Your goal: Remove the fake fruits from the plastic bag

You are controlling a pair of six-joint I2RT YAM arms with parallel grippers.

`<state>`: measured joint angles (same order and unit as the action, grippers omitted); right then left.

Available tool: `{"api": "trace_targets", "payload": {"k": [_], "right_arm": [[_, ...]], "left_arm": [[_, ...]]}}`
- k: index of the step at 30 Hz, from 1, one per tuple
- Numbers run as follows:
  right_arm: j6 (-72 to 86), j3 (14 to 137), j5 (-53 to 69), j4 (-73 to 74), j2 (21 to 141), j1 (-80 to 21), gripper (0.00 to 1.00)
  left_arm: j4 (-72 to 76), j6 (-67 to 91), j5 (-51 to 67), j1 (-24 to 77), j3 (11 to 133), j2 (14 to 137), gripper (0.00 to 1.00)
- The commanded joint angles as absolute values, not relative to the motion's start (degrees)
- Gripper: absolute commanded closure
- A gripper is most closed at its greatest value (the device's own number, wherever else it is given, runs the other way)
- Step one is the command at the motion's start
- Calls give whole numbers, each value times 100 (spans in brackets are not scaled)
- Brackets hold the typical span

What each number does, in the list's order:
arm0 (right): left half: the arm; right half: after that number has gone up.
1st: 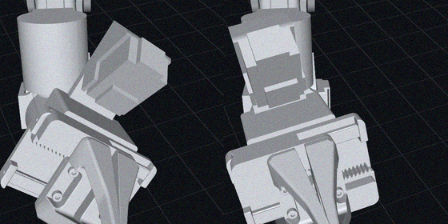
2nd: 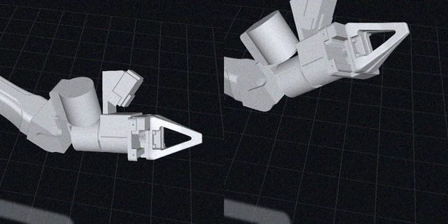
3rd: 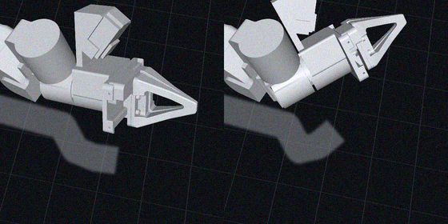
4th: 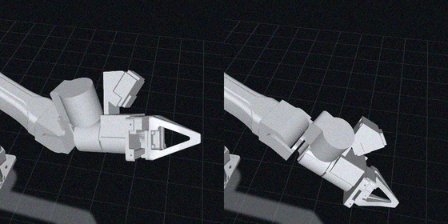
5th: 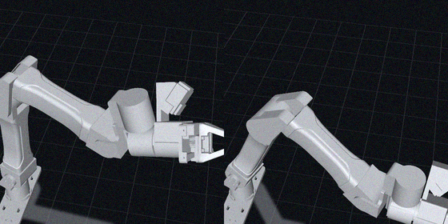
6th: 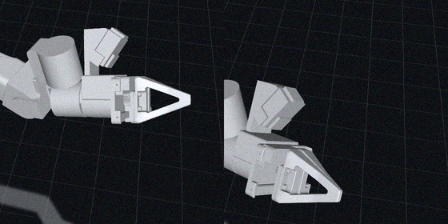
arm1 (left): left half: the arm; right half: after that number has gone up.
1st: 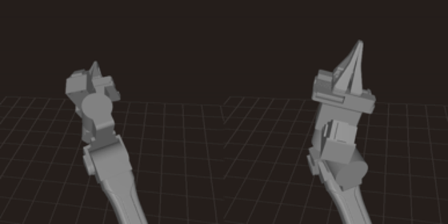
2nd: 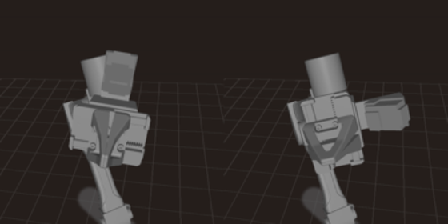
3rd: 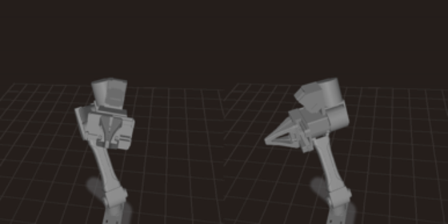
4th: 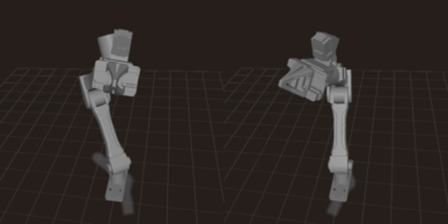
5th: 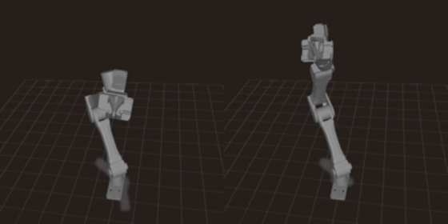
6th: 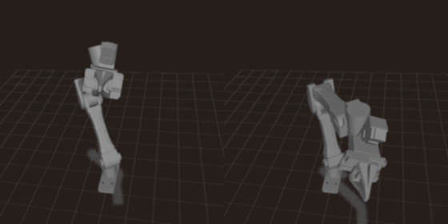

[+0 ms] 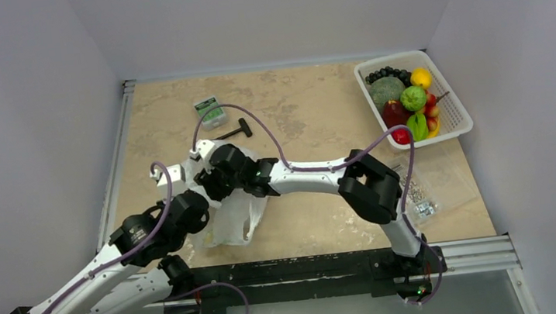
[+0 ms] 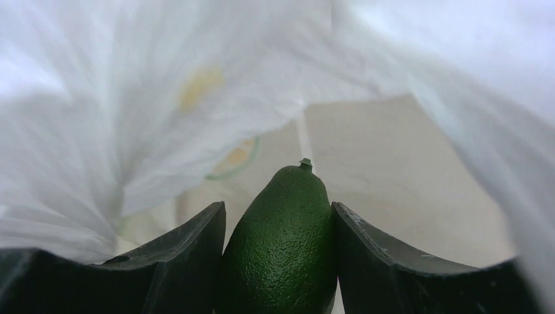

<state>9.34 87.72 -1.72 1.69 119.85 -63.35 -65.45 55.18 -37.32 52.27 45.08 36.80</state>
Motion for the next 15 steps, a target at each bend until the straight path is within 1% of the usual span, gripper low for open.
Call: {"api": "trace_targets", "payload": {"k": [1, 5, 9, 15], "right_arm": [[1313, 8751, -12, -545, 11357, -6346, 84], [1532, 8415, -11, -952, 11035, -6344, 92], [1810, 7949, 109, -1452, 10710, -6325, 97], [1940, 7738, 483, -1476, 10519, -6284, 99]], "left_arm": [[-6638, 5878, -4009, 5247, 4606, 3758, 100], [-6901, 6182, -4246, 5247, 4709, 3738, 100], [-7085, 6428, -4428, 5251, 4789, 3630, 100], [-7408, 6959, -4829, 5247, 4846, 3435, 100]]}}
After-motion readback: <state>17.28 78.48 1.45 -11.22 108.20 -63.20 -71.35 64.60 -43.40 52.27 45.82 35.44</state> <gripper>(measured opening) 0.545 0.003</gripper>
